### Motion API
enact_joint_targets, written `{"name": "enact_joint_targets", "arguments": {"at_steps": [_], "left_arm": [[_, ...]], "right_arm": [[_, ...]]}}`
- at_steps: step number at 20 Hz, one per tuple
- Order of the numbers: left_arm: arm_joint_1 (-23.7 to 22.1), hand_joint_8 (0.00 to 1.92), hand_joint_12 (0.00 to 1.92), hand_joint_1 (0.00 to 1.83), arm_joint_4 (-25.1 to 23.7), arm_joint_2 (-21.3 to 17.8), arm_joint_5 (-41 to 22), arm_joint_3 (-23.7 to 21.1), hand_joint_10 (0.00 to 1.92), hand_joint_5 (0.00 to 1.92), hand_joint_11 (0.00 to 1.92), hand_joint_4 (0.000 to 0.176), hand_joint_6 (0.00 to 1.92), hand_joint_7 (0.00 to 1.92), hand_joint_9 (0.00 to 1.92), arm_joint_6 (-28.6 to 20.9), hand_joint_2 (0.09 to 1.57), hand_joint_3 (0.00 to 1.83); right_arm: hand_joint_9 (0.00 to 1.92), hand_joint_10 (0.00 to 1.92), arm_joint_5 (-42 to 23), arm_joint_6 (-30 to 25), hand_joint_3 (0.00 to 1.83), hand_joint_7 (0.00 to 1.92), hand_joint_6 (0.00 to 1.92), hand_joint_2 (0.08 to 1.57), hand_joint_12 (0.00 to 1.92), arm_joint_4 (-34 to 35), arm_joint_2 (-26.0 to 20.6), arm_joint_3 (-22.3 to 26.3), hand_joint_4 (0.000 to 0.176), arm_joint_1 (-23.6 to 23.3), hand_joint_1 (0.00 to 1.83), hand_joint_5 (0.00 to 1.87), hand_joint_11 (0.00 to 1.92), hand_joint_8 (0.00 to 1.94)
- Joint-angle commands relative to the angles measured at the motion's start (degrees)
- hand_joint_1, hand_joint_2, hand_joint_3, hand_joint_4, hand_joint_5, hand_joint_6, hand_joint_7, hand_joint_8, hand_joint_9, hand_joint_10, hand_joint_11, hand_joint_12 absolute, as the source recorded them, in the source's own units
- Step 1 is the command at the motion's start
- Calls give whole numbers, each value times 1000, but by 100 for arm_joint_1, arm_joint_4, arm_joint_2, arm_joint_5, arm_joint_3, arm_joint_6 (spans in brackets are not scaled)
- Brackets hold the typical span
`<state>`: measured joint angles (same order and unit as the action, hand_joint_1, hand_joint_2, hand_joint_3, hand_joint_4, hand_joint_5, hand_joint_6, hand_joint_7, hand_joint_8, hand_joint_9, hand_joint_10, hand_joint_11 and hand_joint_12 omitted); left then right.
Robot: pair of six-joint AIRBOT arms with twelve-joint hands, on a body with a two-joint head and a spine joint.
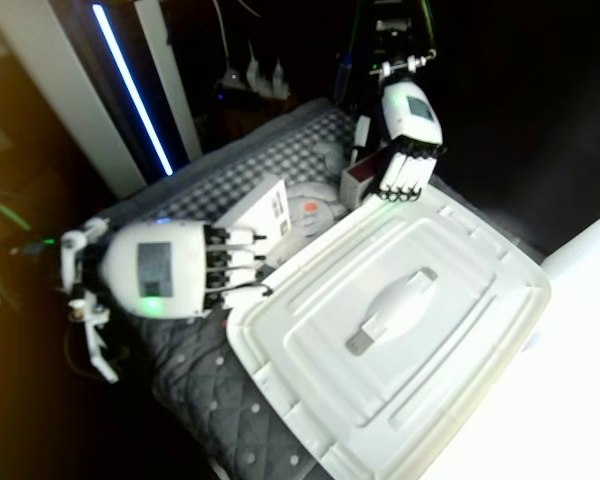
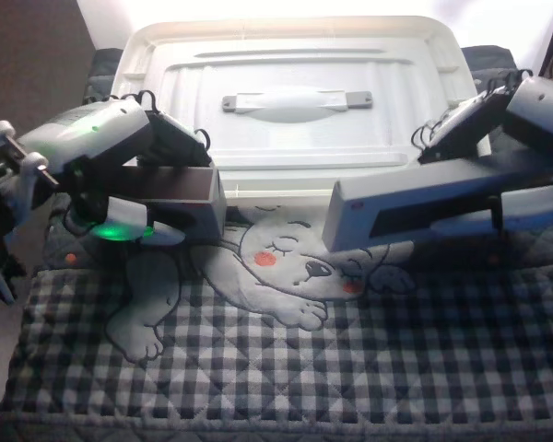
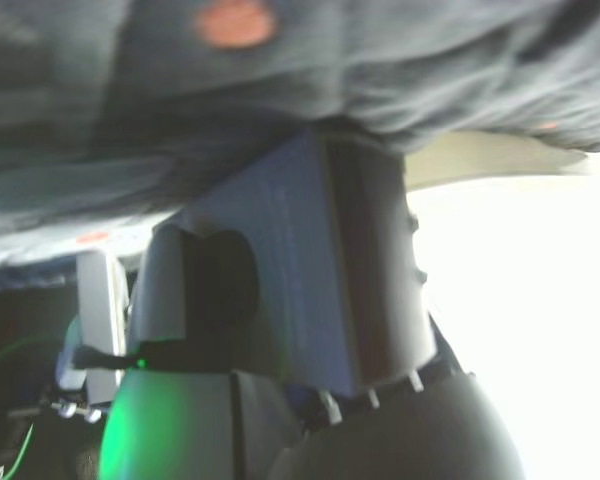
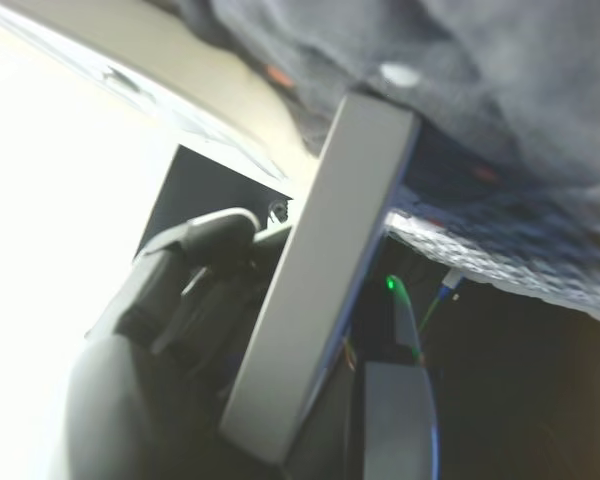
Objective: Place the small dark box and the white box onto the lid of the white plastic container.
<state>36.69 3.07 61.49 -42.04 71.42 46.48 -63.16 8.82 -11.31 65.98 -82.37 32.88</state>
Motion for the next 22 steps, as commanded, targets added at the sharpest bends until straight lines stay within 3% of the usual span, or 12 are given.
{"name": "enact_joint_targets", "arguments": {"at_steps": [1, 2, 5, 7, 9, 11, 12, 14, 15, 17, 18, 22], "left_arm": [[-36, 1124, 1575, 1270, 81, -101, -1080, -16, 1024, 1128, 754, 0, 525, 1018, 936, -58, 1082, 0], [-36, 1071, 1464, 1273, 89, -151, -1258, -64, 931, 1148, 770, 0, 492, 1054, 980, -70, 1070, 0], [-36, 1032, 1357, 1252, 117, -272, -1757, -190, 776, 1085, 753, 0, 663, 1042, 982, -82, 1083, 0], [-37, 1158, 1661, 1265, 133, -304, -1984, -231, 1075, 1122, 629, 0, 548, 1008, 867, -93, 1084, 0], [-37, 1199, 1630, 1267, 143, -324, -2110, -251, 1171, 1074, 620, 0, 632, 988, 829, -103, 1098, 0], [-67, 997, 1436, 1375, 183, -340, -2172, -241, 1200, 964, 724, 0, 823, 1014, 966, -104, 1095, 0], [-124, 874, 1363, 1379, 204, -339, -2173, -207, 1111, 971, 772, 0, 854, 1055, 1027, -103, 1079, 0], [-346, 693, 1260, 1393, 220, -277, -2044, -71, 995, 959, 866, 0, 846, 1137, 1133, -100, 1055, 0], [-464, 745, 1312, 1306, 218, -224, -1949, 13, 820, 1018, 889, 0, 767, 1201, 1175, -100, 1051, 0], [-786, 823, 1339, 1291, 125, -78, -1666, 228, 743, 1075, 938, 0, 647, 1195, 1210, -92, 1047, 0], [-957, 708, 1254, 1279, 70, 15, -1512, 350, 587, 1050, 952, 0, 743, 1230, 1245, -74, 1045, 0], [-1521, 760, 1310, 1278, -112, 548, -672, 1013, 399, 1044, 881, 0, 732, 1208, 1287, 5, 1050, 2]], "right_arm": [[1137, 1633, -811, -37, 1, 1105, 337, 1040, 1904, 222, -84, 9, 0, -51, 1275, 1235, 1143, 1096], [1225, 1836, -869, -37, 0, 1114, 233, 1047, 1918, 240, -102, 19, 0, -51, 1289, 1252, 1312, 1069], [1089, 1448, -989, -37, 0, 1129, 156, 1039, 1821, 302, -134, 25, 0, -51, 1294, 1300, 1038, 1016], [1266, 887, -1035, -37, 0, 1256, 212, 1007, 1356, 326, -153, 25, 0, -55, 1307, 1298, 1144, 759], [1297, 1524, -1058, -36, 0, 1183, 220, 987, 1837, 327, -164, 25, 0, -71, 1238, 1370, 1273, 1232], [1450, 1885, -1068, -12, 0, 1274, 310, 979, 1918, 323, -178, 22, 0, -165, 1221, 1350, 1572, 1563], [1262, 1483, -1065, 53, 0, 1135, 283, 1042, 1790, 292, -183, 22, 0, -273, 1277, 1237, 1255, 1184], [1260, 1553, -993, 284, 0, 1181, 421, 997, 1833, 244, -212, 11, 0, -546, 1218, 1286, 1250, 1144], [1327, 1847, -958, 387, 0, 1146, 412, 992, 1903, 244, -215, -7, 0, -662, 1216, 1296, 1391, 1652], [1476, 1916, -761, 678, 1, 1246, 510, 1006, 1920, 196, -214, -73, 0, -949, 1210, 1245, 1553, 1884], [1346, 1920, -665, 855, 2, 1186, 619, 1025, 1921, 181, -214, -94, 0, -1075, 1201, 1186, 1284, 1921], [1562, 1921, -182, 1143, 0, 1341, 573, 1016, 1921, 83, -43, -385, 0, -1525, 1207, 1215, 1627, 1941]]}}
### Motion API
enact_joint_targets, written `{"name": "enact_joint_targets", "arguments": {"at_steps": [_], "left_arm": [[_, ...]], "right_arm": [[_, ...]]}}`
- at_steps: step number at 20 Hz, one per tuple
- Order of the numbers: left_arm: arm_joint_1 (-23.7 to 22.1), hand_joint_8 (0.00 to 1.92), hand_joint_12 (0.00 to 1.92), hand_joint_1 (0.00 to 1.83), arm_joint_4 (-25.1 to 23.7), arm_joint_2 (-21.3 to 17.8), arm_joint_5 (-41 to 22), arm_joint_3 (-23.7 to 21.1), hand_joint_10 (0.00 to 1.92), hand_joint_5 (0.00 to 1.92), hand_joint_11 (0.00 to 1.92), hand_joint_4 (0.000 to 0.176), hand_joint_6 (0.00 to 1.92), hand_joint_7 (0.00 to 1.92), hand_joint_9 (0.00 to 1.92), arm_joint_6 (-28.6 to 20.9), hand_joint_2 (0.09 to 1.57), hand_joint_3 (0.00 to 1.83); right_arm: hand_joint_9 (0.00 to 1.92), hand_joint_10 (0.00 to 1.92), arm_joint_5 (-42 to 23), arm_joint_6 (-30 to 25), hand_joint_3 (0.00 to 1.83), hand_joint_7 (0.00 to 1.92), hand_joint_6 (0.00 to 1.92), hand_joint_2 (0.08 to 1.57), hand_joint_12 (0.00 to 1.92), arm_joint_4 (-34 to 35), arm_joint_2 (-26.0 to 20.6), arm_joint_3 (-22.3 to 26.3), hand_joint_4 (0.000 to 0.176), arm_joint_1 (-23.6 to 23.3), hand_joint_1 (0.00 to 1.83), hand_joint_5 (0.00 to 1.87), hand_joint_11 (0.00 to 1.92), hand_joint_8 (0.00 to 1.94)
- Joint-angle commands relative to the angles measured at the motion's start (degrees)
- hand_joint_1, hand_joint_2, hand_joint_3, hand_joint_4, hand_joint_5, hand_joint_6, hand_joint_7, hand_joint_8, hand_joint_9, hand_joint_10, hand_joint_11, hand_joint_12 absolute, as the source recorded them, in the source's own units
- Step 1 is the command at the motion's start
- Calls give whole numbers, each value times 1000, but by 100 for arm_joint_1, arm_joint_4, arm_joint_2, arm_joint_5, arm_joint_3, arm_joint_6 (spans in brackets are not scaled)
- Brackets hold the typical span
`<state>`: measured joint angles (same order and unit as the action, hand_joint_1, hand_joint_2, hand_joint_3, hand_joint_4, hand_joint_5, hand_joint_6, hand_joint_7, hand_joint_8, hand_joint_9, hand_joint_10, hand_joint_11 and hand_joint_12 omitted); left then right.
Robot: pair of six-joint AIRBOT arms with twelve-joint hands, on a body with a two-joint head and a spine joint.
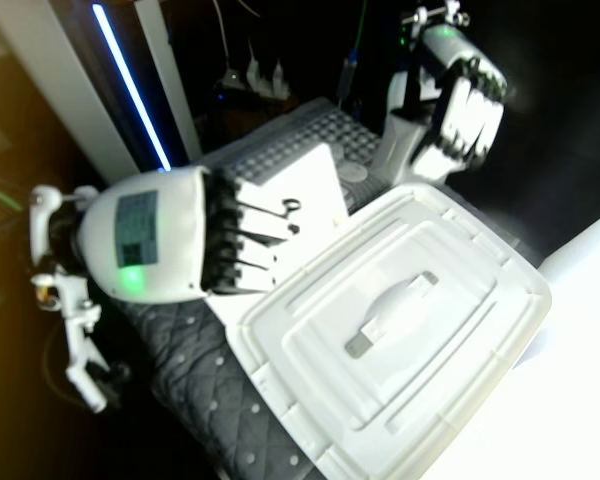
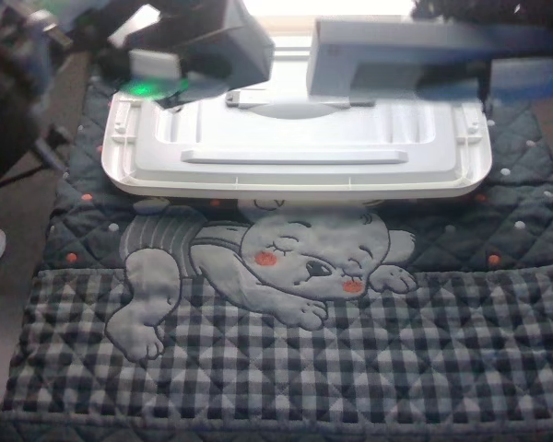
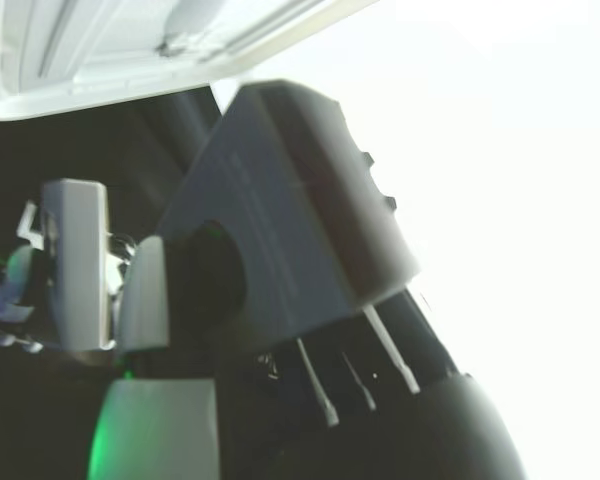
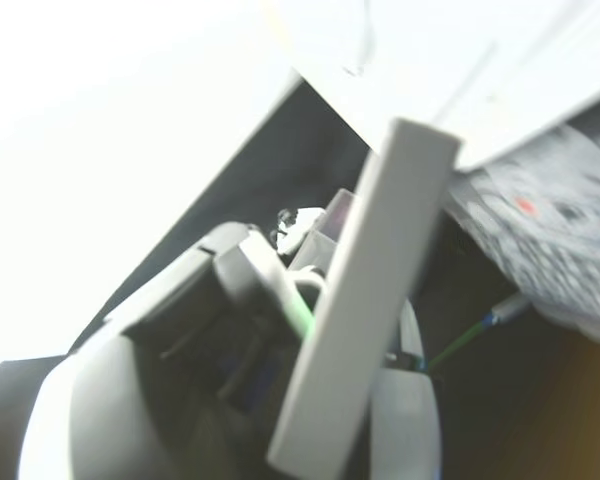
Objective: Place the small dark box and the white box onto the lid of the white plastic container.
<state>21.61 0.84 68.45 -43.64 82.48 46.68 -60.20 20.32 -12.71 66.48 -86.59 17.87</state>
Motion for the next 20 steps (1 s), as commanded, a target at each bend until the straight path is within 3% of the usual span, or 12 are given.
{"name": "enact_joint_targets", "arguments": {"at_steps": [1, 2, 3, 4, 5, 6, 7, 11, 17, 18, 19, 20], "left_arm": [[-159, 761, 1346, 1270, 51, 104, -165, 205, 408, 1056, 866, 0, 736, 1196, 1274, -15, 1051, 0], [-263, 673, 1321, 1271, 17, 315, 191, 475, 388, 1052, 856, 0, 761, 1237, 1280, -14, 1043, 0], [-351, 680, 1317, 1367, -17, 486, 464, 700, 842, 1061, 781, 0, 711, 1168, 1161, -14, 1038, 0], [-439, 394, 1096, 1256, -69, 701, 805, 983, 596, 715, 410, 0, 500, 686, 701, -13, 1066, 2], [-493, 126, 926, 1146, -84, 780, 985, 1085, 261, 568, 230, 33, 187, 512, 541, -13, 1036, 0], [-510, 24, 454, 1021, -90, 788, 1018, 1090, 58, 331, 45, 115, 42, 234, 203, -13, 991, 0], [-510, 4, 90, 876, -90, 788, 1018, 1090, 11, 135, 8, 164, 13, 58, 40, -13, 951, 0], [-510, 0, 0, 751, -90, 788, 1018, 1090, 0, 0, 0, 176, 0, 0, 0, -13, 956, 0], [-493, 0, 0, 778, -125, 701, 1145, 967, 0, 0, 0, 169, 0, 0, 0, 65, 949, 2], [-473, 0, 0, 815, -140, 642, 1096, 885, 0, 0, 0, 175, 0, 0, 0, 69, 946, 0], [-463, 0, 9, 628, -170, 584, 1044, 818, 0, 0, 10, 141, 0, 0, 0, 69, 1123, 0], [-449, 0, 1, 766, -198, 517, 963, 728, 0, 0, 1, 169, 0, 0, 0, 70, 952, 0]], "right_arm": [[1376, 1921, -304, -6, 3, 1164, 675, 1036, 1921, 222, 29, -149, 0, -98, 1195, 1159, 1443, 1894], [1228, 1921, -80, -7, 5, 1046, 793, 1064, 1921, 221, 170, -344, 0, -165, 1183, 1088, 1303, 1801], [1126, 1713, 177, -7, 3, 954, 695, 1122, 1870, 188, 309, -533, 0, -231, 1244, 1013, 1143, 1455], [929, 1757, 525, -7, 4, 842, 900, 1174, 1919, 102, 492, -772, 0, -312, 1223, 883, 1068, 1489], [472, 1135, 701, -7, 0, 538, 499, 1106, 1783, 64, 570, -856, 0, -318, 1173, 632, 324, 761], [258, 413, 723, -7, 0, 338, 165, 1055, 1028, 63, 586, -868, 69, -318, 1140, 362, 64, 242], [109, 119, 723, -7, 0, 149, 38, 1022, 518, 63, 586, -868, 118, -318, 1080, 205, 12, 54], [0, 0, 723, -7, 0, 0, 0, 1000, 259, 63, 586, -868, 175, -318, 925, 2, 0, 0], [0, 0, 745, -11, 0, 0, 0, 920, 13, 20, 588, -787, 176, -318, 816, 0, 0, 0], [0, 0, 744, -12, 0, 0, 0, 894, 2, -35, 537, -708, 169, -318, 770, 0, 0, 0], [0, 0, 740, -12, 0, 0, 0, 842, 0, -93, 484, -636, 131, -318, 796, 0, 0, 0], [0, 0, 736, -12, 0, 0, 0, 809, 0, -173, 414, -557, 136, -318, 810, 0, 0, 0]]}}
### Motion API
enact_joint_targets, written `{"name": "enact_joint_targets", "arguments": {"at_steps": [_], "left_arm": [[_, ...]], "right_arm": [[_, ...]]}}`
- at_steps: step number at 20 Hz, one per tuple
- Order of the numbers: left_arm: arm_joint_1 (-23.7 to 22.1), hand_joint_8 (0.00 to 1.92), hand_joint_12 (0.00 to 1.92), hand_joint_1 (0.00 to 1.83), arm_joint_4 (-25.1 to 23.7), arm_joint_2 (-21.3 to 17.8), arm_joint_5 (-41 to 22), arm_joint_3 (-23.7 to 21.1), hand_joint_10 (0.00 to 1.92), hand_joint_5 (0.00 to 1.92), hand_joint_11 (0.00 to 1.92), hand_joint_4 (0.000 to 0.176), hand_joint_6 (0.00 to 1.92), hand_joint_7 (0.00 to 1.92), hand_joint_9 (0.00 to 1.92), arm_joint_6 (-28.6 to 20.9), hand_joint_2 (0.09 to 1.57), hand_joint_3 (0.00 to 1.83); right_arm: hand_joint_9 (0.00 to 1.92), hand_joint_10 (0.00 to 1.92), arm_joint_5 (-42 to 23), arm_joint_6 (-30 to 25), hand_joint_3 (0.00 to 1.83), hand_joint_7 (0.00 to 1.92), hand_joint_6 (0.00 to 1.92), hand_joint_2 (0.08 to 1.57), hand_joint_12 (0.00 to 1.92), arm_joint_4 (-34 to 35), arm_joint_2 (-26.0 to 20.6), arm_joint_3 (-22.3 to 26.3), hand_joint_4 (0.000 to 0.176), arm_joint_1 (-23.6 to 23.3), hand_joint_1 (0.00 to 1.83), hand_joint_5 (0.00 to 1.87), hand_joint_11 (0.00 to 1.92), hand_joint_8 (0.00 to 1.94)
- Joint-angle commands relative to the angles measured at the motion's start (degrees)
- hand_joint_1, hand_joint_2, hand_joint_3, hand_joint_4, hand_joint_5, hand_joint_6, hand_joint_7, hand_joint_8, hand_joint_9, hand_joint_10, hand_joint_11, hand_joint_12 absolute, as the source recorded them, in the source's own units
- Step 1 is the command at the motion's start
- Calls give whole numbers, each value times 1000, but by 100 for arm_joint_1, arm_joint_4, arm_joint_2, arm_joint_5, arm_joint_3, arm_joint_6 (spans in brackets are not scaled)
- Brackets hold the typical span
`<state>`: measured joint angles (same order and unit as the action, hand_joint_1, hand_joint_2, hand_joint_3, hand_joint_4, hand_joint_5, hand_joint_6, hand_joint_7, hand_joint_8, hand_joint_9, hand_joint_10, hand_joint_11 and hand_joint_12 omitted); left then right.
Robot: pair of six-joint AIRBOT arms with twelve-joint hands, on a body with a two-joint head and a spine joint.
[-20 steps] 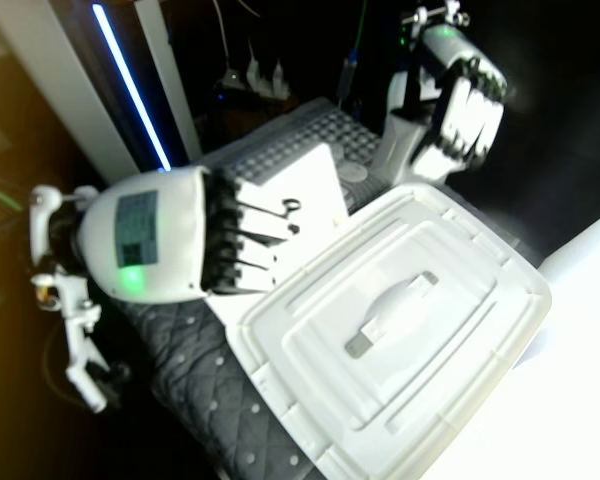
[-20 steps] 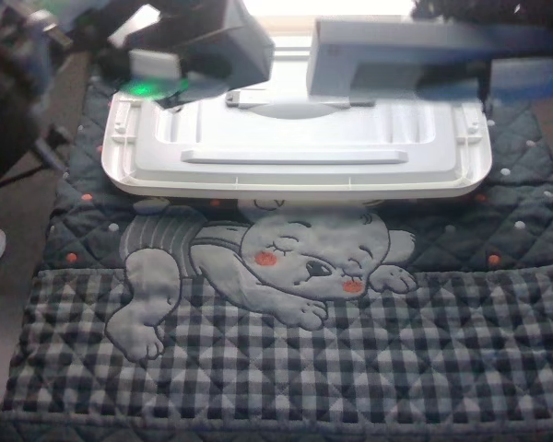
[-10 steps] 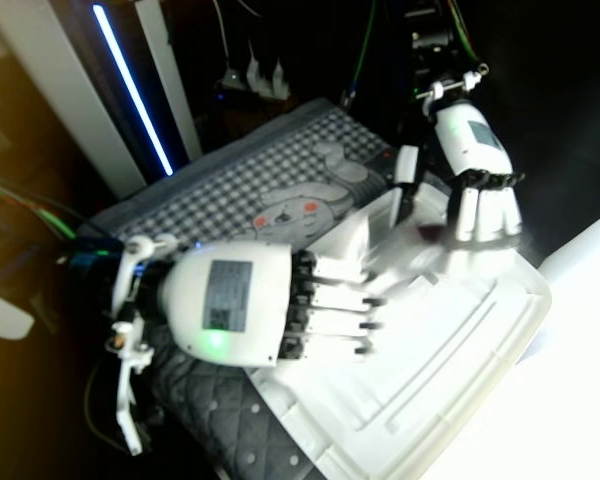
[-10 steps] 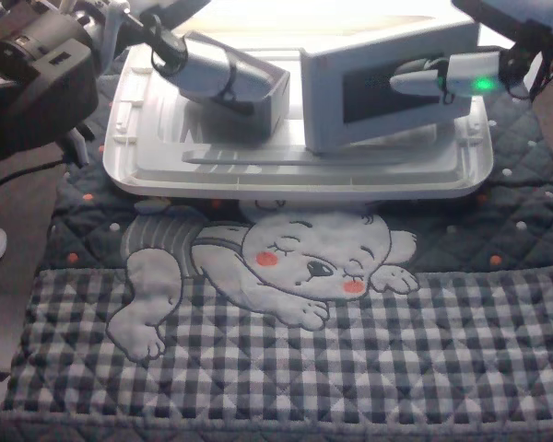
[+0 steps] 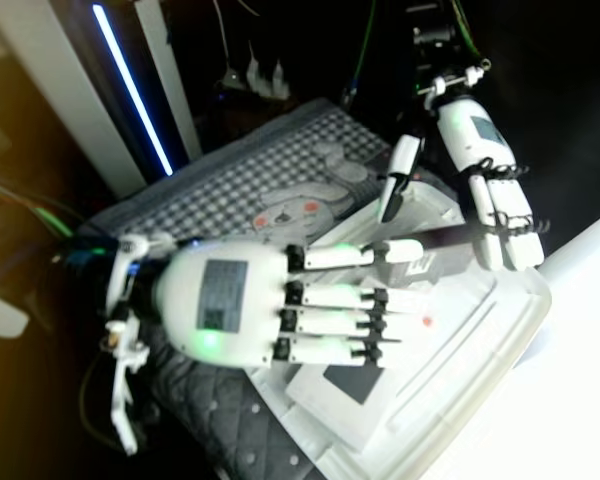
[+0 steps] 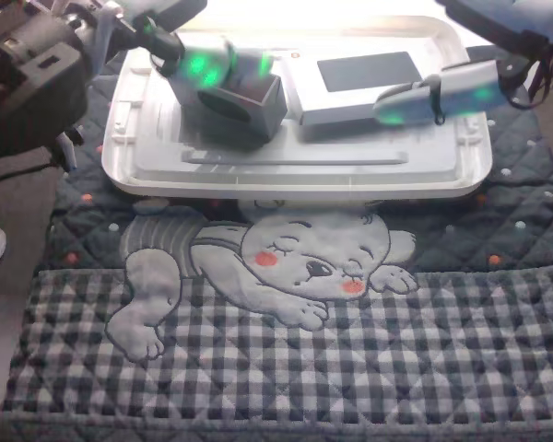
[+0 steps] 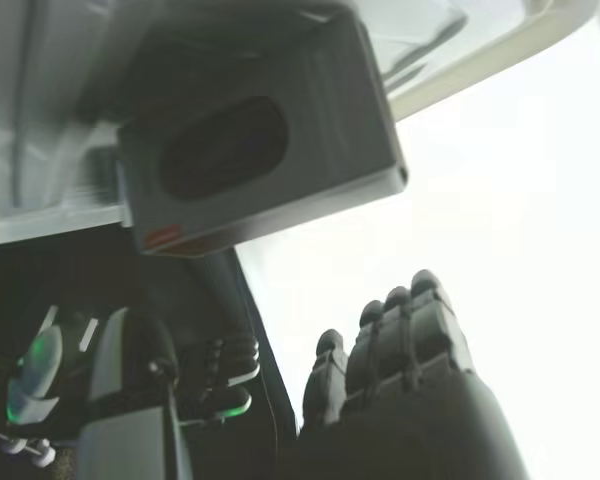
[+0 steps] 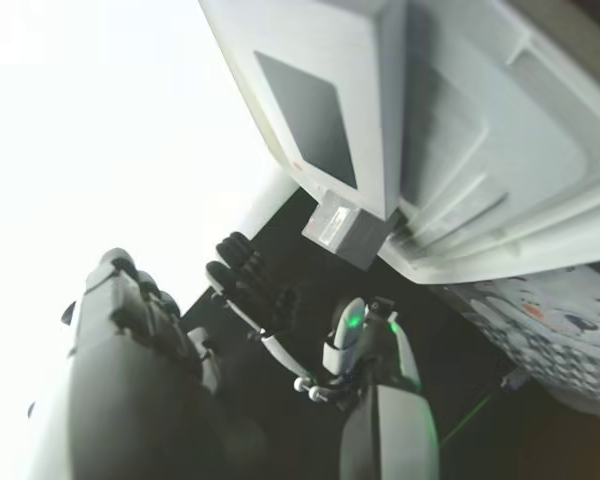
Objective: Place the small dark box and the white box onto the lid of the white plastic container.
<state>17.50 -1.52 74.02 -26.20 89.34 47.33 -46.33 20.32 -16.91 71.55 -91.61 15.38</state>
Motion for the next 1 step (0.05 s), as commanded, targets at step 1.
{"name": "enact_joint_targets", "arguments": {"at_steps": [1], "left_arm": [[-22, 0, 1, 766, 20, -107, -855, -41, 0, 0, 1, 169, 0, 0, 0, 4, 952, 0]], "right_arm": [[0, 0, -653, -14, 0, 0, 0, 809, 0, 153, -164, 30, 136, -69, 810, 0, 0, 0]]}}
